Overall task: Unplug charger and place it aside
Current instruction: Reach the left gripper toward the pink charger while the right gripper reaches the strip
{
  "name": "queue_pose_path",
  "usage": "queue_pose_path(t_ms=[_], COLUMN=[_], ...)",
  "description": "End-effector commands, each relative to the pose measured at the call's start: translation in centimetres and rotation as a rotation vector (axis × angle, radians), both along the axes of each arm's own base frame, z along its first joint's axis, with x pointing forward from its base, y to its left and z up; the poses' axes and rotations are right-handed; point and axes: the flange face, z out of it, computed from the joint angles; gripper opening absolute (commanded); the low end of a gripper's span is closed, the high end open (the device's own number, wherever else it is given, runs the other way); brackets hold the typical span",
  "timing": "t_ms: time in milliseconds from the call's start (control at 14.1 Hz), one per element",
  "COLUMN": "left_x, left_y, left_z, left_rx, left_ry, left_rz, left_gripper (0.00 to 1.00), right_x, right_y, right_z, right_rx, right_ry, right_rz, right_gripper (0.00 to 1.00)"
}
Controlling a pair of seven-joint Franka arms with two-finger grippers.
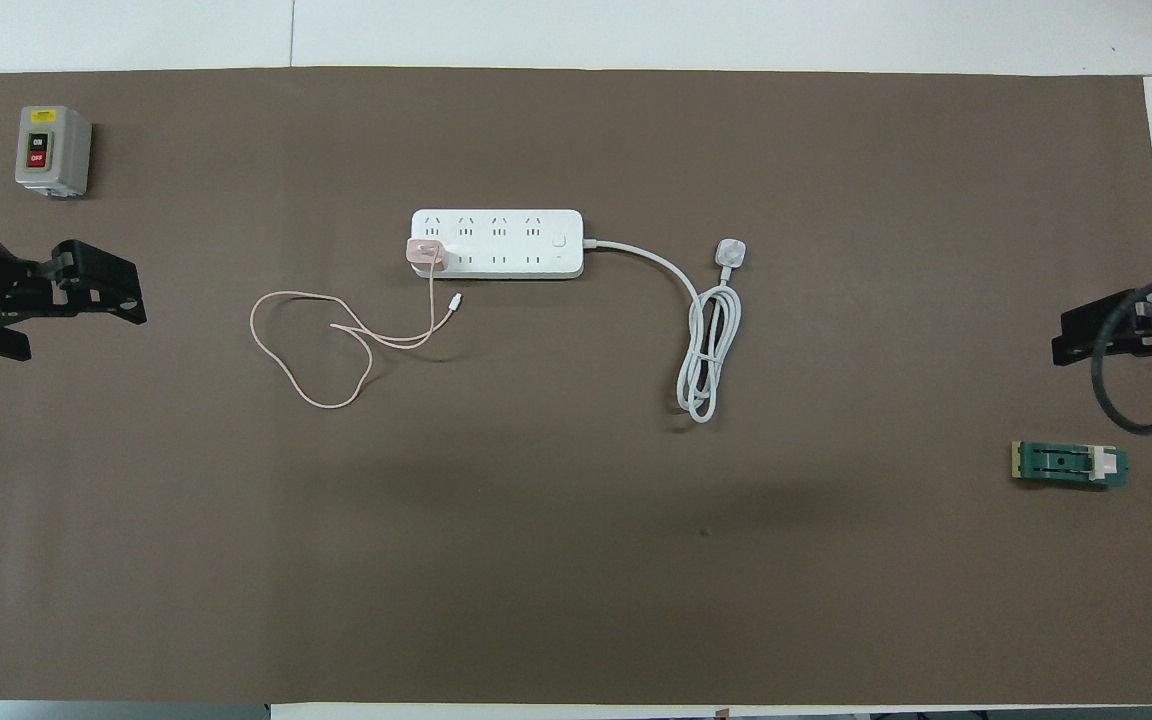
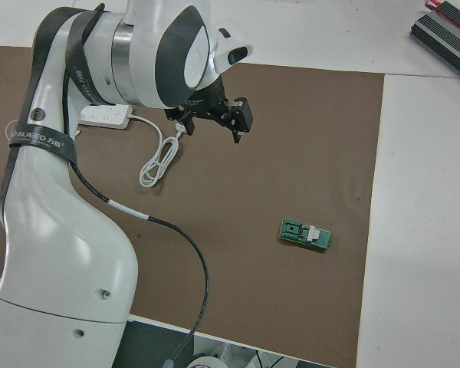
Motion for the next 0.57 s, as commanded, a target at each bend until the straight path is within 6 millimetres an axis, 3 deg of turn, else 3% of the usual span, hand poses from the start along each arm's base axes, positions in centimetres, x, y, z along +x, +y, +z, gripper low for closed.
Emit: queue_pose_path(t_ms=[0, 71, 355, 497], left_x=[1.7, 2.2, 5.7, 7.8], left_y=[-1.2, -2.4, -3.9, -6.4], left_z=[-0.9, -2.3, -7.5, -10.3], left_rx=[-0.001, 0.007, 0.001, -0.025], left_ry=[-0.028, -0.008, -0.019, -0.068], left_rz=[0.156, 0.204, 0.359, 0.475], left_gripper=[1.00, 1.00, 1.00, 1.00], right_x=[-0.1, 0.4, 4.1, 5.8], right_y=[2.9, 4.0, 9.8, 13.0], right_z=[-2.8, -3.5, -9.1, -12.0], right_rx=[0.050, 0.064, 0.140, 0.188], right_ry=[-0.004, 0.002, 0.062, 0.094], right_rz=[-0.125, -0.190, -0.458, -0.605], right_gripper=[1.00, 1.00, 1.00, 1.00])
